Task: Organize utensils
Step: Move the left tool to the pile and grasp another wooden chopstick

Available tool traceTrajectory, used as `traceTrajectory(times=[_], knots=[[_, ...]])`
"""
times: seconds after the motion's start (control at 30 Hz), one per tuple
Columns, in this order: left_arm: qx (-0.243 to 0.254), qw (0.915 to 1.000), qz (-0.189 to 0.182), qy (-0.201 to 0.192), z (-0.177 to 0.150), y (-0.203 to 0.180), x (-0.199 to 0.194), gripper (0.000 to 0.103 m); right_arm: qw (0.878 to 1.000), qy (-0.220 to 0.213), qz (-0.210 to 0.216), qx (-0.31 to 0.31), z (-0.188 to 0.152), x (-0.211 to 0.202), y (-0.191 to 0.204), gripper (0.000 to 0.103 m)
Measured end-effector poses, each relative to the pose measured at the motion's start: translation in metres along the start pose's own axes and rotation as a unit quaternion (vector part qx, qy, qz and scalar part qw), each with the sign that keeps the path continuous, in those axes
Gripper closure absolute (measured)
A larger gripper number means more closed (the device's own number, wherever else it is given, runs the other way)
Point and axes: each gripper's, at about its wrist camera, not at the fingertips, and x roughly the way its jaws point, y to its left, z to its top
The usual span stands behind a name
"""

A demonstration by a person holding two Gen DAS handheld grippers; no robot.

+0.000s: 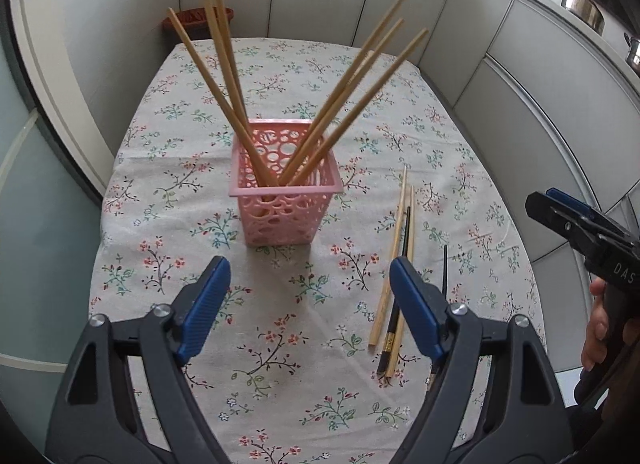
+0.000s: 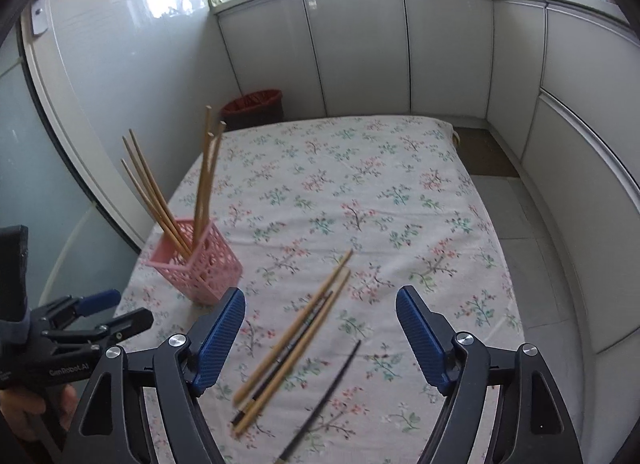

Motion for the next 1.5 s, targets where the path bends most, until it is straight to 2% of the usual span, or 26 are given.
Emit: traceTrajectory(times=[0.2,0.3,0.43,0.5,0.57,0.63,0.77,0.9,0.97,1.23,1.27,1.5], knots=[[0.031,0.9991,0.003,0.03,-0.002,-0.03,0.025,0.021,0.997,0.066,-0.045,0.02,-0.015,0.019,-0.026,0.023],[0.047,0.9978,0.008,0.045,-0.001,-0.046,0.038,0.021,0.993,0.097,-0.054,0.042,-0.021,0.029,-0.04,0.023],[0.056,0.9975,0.009,0.042,0.003,-0.063,0.053,0.022,0.989,0.119,-0.056,0.068,-0.026,0.037,-0.055,0.023],[0.061,0.9972,0.003,0.042,0.007,-0.072,0.061,0.035,0.988,0.125,-0.057,0.076,-0.028,0.039,-0.06,0.023],[0.071,0.9963,-0.002,0.047,0.01,-0.082,0.072,0.057,0.987,0.129,-0.057,0.08,-0.029,0.042,-0.063,0.023],[0.082,0.9954,-0.003,0.049,0.012,-0.09,0.083,0.069,0.986,0.133,-0.058,0.082,-0.029,0.047,-0.067,0.023],[0.104,0.9937,0.005,0.042,0.021,-0.106,0.107,0.084,0.984,0.141,-0.059,0.09,-0.031,0.051,-0.074,0.023],[0.106,0.9935,0.014,0.039,0.031,-0.115,0.129,0.086,0.983,0.147,-0.055,0.1,-0.031,0.055,-0.081,0.023],[0.103,0.9939,0.016,0.036,0.037,-0.117,0.139,0.091,0.982,0.148,-0.055,0.104,-0.031,0.057,-0.084,0.023],[0.082,0.9954,0.028,0.041,0.047,-0.12,0.17,0.092,0.979,0.158,-0.052,0.12,-0.035,0.064,-0.097,0.023],[0.079,0.9959,0.028,0.033,0.048,-0.119,0.17,0.094,0.979,0.158,-0.053,0.12,-0.035,0.064,-0.098,0.023],[0.064,0.9962,0.016,0.057,0.044,-0.11,0.165,0.095,0.978,0.157,-0.056,0.128,-0.037,0.063,-0.106,0.023]])
